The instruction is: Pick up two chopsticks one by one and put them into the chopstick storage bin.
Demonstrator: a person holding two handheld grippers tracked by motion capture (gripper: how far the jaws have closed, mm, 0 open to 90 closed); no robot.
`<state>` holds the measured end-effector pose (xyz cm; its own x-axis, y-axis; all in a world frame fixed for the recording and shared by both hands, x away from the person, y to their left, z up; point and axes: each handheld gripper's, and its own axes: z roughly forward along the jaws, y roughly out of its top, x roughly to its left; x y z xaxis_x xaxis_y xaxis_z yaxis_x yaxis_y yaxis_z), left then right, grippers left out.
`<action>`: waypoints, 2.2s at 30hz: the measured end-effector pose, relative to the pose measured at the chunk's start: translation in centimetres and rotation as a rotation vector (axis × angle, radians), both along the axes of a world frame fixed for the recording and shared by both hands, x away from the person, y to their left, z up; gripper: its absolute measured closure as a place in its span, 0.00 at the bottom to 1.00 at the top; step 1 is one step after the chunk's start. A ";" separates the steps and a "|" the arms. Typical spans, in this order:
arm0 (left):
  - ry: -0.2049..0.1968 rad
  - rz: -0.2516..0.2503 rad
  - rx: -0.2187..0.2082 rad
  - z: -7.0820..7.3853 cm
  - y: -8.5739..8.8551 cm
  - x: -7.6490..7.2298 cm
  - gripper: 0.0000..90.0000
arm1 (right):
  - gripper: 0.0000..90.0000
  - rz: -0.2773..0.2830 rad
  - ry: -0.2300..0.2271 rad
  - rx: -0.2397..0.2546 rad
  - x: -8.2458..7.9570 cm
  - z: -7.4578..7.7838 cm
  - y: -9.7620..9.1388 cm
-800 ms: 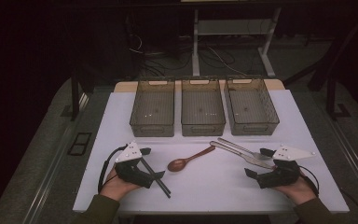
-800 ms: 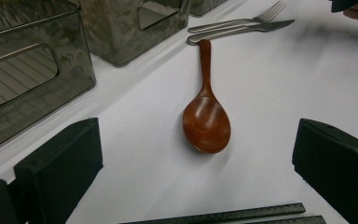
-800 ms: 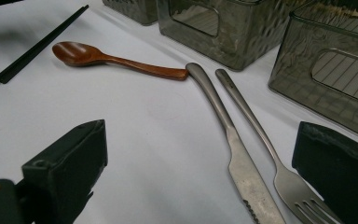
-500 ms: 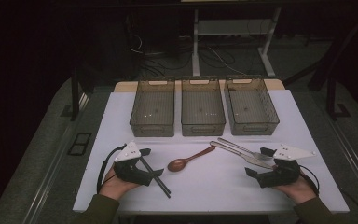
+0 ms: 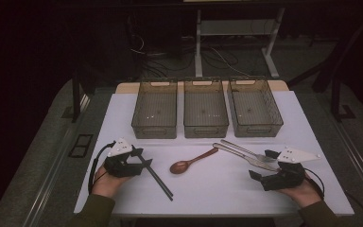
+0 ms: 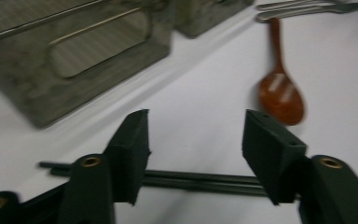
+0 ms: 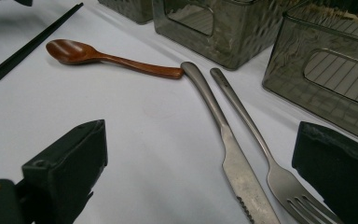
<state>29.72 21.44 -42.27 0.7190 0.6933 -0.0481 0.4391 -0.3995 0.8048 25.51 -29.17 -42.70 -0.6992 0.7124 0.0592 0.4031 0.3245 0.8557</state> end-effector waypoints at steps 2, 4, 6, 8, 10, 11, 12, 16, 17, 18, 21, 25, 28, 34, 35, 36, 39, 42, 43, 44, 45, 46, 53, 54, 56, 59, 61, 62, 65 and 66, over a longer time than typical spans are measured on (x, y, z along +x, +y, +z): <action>0.004 0.018 0.003 -0.1 0.3 0.2 0.57 | 0.03 0.000 0.002 -0.002 0.0 -0.1 0.0; 0.020 0.059 0.022 -0.3 1.2 0.9 0.65 | 0.03 0.001 0.004 -0.001 0.1 -0.1 -0.1; 0.031 0.085 0.036 -0.5 1.9 1.4 0.72 | 0.03 -0.001 0.005 0.002 0.1 -0.1 -0.1; 0.034 0.106 0.038 -0.7 2.1 1.6 0.79 | 0.03 -0.001 0.006 0.002 0.1 -0.1 -0.1; 0.052 0.147 0.066 -1.1 2.7 2.1 0.86 | 0.03 0.000 0.004 0.001 0.1 -0.1 -0.1; 0.057 0.156 0.075 -1.2 2.9 2.3 0.89 | 0.03 -0.001 0.005 0.001 0.1 -0.1 -0.1; 0.057 0.156 0.075 -1.2 2.9 2.3 0.93 | 0.03 -0.002 0.006 0.002 0.0 -0.1 -0.1; 0.071 0.202 0.107 -1.8 3.4 3.0 0.98 | 0.03 -0.003 0.005 0.001 0.1 -0.1 -0.2; 0.077 0.211 0.114 -2.0 3.5 3.2 0.98 | 0.03 -0.003 0.005 0.001 0.1 -0.1 -0.2; 0.078 0.217 0.111 -2.2 3.5 3.4 0.98 | 0.03 -0.003 0.006 0.002 0.1 -0.2 -0.2; 0.079 0.232 0.124 -2.5 3.6 3.9 0.98 | 0.03 -0.002 0.007 0.001 0.1 -0.2 -0.2; 0.074 0.251 0.134 -2.4 3.7 4.3 0.98 | 0.03 -0.004 0.009 0.000 0.1 -0.2 -0.2; 0.060 0.269 0.135 -2.3 3.8 4.7 0.98 | 0.03 -0.004 0.009 -0.002 0.1 -0.3 -0.2; 0.057 0.278 0.153 -2.5 3.3 5.4 0.98 | 0.03 -0.004 0.009 -0.003 0.2 -0.3 -0.2; 0.056 0.276 0.153 -2.5 3.2 5.5 0.98 | 0.03 -0.004 0.008 -0.003 0.2 -0.3 -0.2; 0.056 0.274 0.153 -2.5 3.2 5.6 0.98 | 0.03 -0.004 0.009 -0.003 0.2 -0.3 -0.2; 0.054 0.277 0.144 -2.6 3.1 5.8 0.98 | 0.03 -0.004 0.009 -0.003 0.2 -0.3 -0.2; 0.055 0.273 0.144 -2.6 2.9 5.9 0.98 | 0.03 -0.006 0.011 -0.002 0.2 -0.4 -0.2; 0.055 0.267 0.146 -2.6 2.9 6.0 0.98 | 0.03 -0.006 0.012 -0.002 0.2 -0.3 -0.2; 0.052 0.263 0.148 -2.6 2.7 6.1 0.98 | 0.03 -0.006 0.012 -0.002 0.2 -0.4 -0.2; 0.049 0.258 0.144 -2.7 2.6 6.2 0.98 | 0.03 -0.006 0.012 -0.002 0.2 -0.4 -0.2; 0.055 0.251 0.151 -2.6 2.5 6.3 0.98 | 0.03 -0.005 0.009 -0.002 0.2 -0.4 -0.2; 0.045 0.204 0.161 -2.6 1.0 6.6 0.98 | 0.03 -0.007 0.011 -0.003 0.2 -0.3 -0.3; 0.045 0.204 0.161 -2.6 1.0 6.6 0.98 | 0.03 -0.008 0.011 -0.003 0.2 -0.3 -0.3; 0.045 0.202 0.158 -2.6 1.1 6.6 0.98 | 0.03 -0.009 0.012 -0.003 0.2 -0.3 -0.3; 0.040 0.201 0.157 -2.3 1.1 6.4 0.97 | 0.03 -0.009 0.010 -0.002 0.2 -0.3 -0.3; 0.030 0.197 0.146 -1.8 1.1 6.0 0.95 | 0.03 -0.009 0.010 -0.002 0.2 -0.3 -0.3; 0.025 0.198 0.137 -1.6 1.1 5.8 0.92 | 0.03 -0.010 0.011 -0.001 0.1 -0.3 -0.3; 0.023 0.206 0.134 -0.8 1.0 5.0 0.86 | 0.03 -0.010 0.011 -0.001 0.1 -0.3 -0.3; 0.022 0.209 0.140 -0.6 1.0 4.7 0.86 | 0.03 -0.010 0.011 -0.001 0.1 -0.3 -0.3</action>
